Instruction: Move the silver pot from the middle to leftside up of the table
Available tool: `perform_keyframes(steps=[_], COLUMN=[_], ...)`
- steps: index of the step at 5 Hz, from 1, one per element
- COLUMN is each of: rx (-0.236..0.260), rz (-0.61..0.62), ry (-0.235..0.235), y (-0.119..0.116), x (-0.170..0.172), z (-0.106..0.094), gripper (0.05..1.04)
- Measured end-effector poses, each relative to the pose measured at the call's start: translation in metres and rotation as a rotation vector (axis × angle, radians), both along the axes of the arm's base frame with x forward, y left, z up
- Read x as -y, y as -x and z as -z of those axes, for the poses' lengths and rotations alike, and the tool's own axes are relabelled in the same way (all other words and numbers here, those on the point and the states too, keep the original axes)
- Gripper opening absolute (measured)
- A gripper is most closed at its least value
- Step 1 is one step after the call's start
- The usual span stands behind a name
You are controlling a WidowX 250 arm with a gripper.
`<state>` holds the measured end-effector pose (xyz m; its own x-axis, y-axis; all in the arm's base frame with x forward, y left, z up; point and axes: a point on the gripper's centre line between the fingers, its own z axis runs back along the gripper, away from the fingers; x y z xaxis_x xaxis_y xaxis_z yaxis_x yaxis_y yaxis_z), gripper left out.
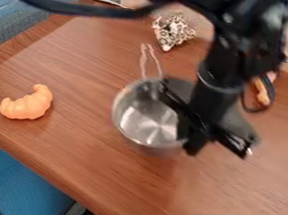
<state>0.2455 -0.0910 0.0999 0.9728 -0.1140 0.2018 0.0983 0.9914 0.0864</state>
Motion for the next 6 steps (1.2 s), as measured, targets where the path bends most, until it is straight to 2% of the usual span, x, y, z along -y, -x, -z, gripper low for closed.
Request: perform_keyframes(steps=[1,2,3,4,5,6], rx=[0.013,0.041,0.053,0.024,-0.029,-0.102], rz=[-0.063,-0.156,-0.230,-0.301,-0.364,-0.391], ry=[-0.022,-0.023,-0.037,-0.062,-0.089,-0.136], y=[-0.011,-0.033,-0.054,-0.073,-0.087,-0.102], x=[-0.024,-0.051,-0.075,-0.098,-0.121,-0.136], z=[-0.008,-0.022,-0.027,-0.019,-0.003,0.024], gripper=[0.078,0.078,0.078,0.078,0.078,0.078])
